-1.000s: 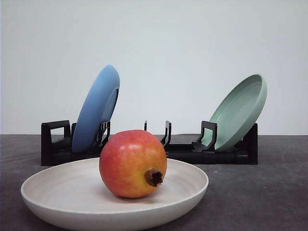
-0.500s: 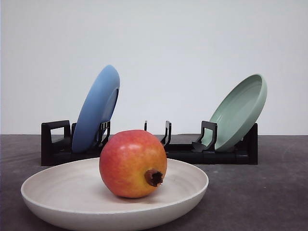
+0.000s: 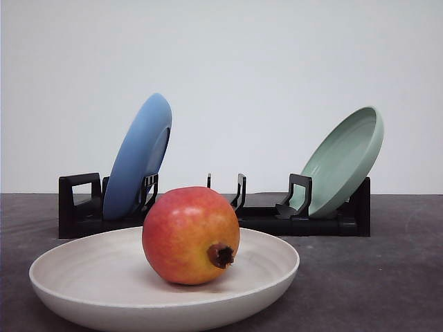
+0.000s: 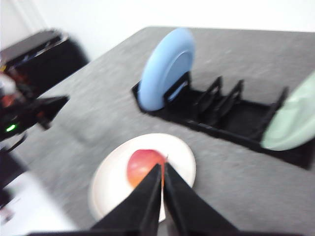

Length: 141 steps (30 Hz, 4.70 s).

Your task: Place pomegranate in white plate

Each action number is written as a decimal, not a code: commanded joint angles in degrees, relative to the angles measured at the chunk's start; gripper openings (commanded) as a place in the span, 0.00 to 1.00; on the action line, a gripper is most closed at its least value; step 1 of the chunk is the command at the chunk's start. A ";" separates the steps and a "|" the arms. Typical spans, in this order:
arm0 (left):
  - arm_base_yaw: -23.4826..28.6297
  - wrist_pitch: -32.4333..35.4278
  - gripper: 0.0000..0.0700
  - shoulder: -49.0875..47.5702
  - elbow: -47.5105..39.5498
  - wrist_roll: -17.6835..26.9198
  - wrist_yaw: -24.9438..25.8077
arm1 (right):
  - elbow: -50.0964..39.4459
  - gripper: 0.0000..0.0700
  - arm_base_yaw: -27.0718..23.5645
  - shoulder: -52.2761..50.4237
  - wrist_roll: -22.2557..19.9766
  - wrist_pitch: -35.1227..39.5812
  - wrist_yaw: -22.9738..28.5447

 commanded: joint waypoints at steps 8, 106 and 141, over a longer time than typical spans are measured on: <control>0.11 0.04 0.00 -0.09 -0.72 0.12 0.04 | -18.54 0.00 -22.58 -6.34 -18.17 22.33 0.27; 0.11 0.04 0.00 -0.09 -0.72 0.11 0.06 | -40.58 0.00 -28.26 -16.92 -15.16 31.38 16.14; 0.11 0.04 0.00 -0.09 -0.72 0.11 0.04 | -40.58 0.00 -28.26 -16.92 -15.16 31.38 16.14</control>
